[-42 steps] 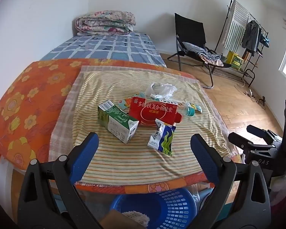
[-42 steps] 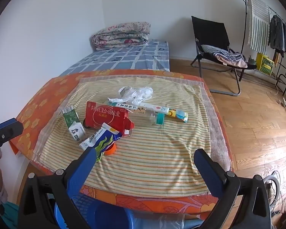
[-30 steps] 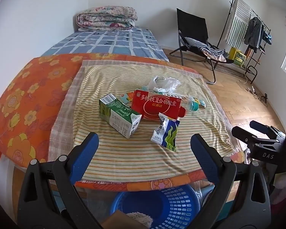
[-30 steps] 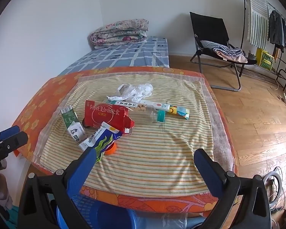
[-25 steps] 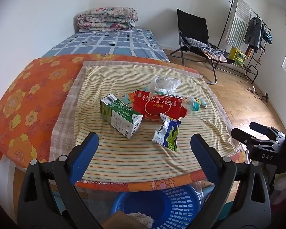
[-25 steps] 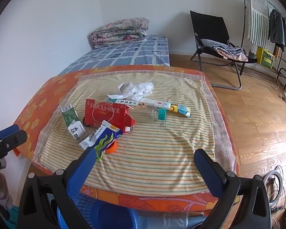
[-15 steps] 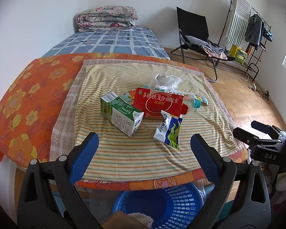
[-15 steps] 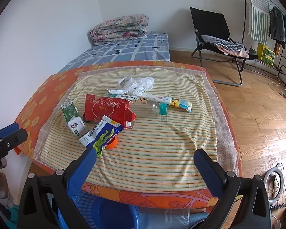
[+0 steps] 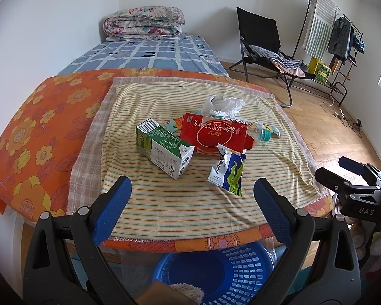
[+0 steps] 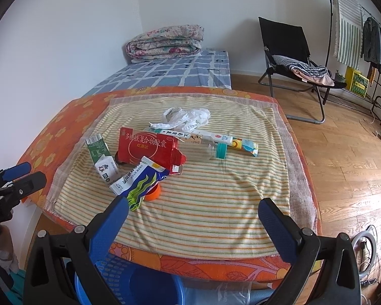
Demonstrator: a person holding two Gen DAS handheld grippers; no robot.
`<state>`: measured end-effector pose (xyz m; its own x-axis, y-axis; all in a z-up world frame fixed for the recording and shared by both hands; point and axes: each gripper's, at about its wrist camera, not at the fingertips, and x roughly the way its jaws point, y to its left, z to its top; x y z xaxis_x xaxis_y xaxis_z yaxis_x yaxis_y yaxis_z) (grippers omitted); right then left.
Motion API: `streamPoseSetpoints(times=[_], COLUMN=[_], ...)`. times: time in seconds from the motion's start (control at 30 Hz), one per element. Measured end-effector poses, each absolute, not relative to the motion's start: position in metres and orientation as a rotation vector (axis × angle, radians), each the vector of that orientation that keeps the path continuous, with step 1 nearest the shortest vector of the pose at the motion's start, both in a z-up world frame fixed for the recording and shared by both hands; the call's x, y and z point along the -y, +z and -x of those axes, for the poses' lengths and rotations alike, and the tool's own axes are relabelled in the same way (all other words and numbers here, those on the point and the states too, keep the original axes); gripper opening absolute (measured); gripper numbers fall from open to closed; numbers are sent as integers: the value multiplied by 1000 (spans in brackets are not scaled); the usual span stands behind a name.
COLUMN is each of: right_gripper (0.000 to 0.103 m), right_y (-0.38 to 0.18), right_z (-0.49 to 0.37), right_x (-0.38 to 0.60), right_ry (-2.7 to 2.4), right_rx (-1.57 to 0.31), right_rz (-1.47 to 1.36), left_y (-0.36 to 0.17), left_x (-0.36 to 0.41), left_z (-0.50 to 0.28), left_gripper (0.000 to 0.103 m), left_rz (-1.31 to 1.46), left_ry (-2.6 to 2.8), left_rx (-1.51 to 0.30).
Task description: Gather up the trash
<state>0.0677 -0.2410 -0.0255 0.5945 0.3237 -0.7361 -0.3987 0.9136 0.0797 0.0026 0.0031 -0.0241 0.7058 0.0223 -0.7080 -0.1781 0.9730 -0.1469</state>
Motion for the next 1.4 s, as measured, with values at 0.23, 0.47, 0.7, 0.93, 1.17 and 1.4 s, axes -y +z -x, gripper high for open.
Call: streamPoseSetpoints(times=[0.23, 0.47, 0.7, 0.93, 1.17, 1.4], right_gripper=[103, 103, 103, 103, 103, 103], right_y=[-27, -27, -27, -27, -26, -26], right_z=[-66, -66, -66, -66, -66, -66], right_x=[240, 241, 243, 244, 244, 244], right_ry=[428, 429, 431, 432, 431, 432], right_rx=[-832, -834, -836, -837, -838, -838], right_rz=[101, 98, 95, 92, 92, 92], left_y=[-28, -29, -29, -29, -30, -30], left_x=[-8, -8, -7, -8, -8, -9], left_z=[-1, -1, -1, -1, -1, -1], left_gripper=[99, 99, 99, 99, 99, 99], left_rz=[213, 210, 209, 207, 209, 205], left_ry=[119, 116, 118, 119, 121, 120], left_rx=[-780, -781, -781, -783, -781, -787])
